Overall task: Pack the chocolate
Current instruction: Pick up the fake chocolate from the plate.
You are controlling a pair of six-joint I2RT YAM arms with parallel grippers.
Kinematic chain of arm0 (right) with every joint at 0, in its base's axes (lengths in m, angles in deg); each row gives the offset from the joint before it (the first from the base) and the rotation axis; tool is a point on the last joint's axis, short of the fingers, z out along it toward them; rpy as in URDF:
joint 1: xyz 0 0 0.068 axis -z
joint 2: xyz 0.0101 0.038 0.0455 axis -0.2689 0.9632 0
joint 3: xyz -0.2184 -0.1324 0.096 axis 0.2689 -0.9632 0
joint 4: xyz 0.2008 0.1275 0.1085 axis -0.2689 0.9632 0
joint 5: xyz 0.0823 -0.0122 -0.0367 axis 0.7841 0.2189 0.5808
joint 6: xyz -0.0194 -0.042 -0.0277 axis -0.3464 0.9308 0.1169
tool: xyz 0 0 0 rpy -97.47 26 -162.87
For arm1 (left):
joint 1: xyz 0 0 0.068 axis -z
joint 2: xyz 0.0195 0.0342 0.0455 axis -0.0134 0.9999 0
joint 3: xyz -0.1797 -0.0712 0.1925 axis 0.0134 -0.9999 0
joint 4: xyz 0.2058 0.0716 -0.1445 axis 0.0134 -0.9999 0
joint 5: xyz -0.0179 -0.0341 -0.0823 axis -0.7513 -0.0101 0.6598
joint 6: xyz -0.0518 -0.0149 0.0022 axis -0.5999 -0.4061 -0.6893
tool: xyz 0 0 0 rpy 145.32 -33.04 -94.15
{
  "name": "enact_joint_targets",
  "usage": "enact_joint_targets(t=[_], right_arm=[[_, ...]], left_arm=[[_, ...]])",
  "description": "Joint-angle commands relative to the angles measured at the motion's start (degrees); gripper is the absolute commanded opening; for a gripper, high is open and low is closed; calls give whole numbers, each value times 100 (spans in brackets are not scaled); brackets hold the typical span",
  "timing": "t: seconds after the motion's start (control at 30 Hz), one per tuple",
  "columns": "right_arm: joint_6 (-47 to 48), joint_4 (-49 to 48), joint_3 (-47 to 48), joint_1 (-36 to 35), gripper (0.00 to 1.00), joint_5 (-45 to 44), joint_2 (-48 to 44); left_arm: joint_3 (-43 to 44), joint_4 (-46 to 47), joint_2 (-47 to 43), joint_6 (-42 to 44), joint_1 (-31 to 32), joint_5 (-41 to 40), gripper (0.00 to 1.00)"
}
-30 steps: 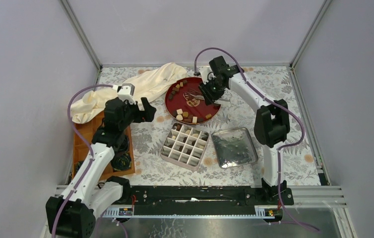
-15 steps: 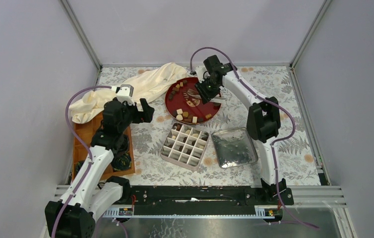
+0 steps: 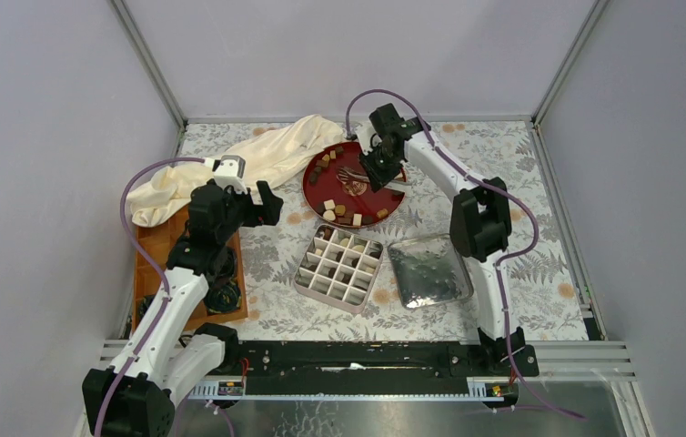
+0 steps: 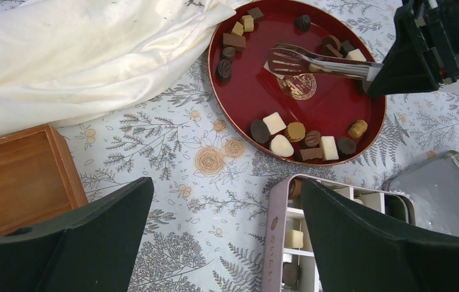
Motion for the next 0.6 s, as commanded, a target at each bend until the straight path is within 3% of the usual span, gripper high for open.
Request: enact_joint_targets(t=[0.0, 0.33, 0.57], right_arm=[[65, -192, -405, -53, 1, 56, -1127], [761, -915, -2996, -53, 0, 1931, -3639], [1464, -674, -3693, -126, 0, 3271, -4450]], left_arm=[[-25, 92, -22, 107, 26, -73, 99], [-37, 73, -62, 141, 26, -178, 99], [-14, -168, -299, 261, 26, -427, 99]])
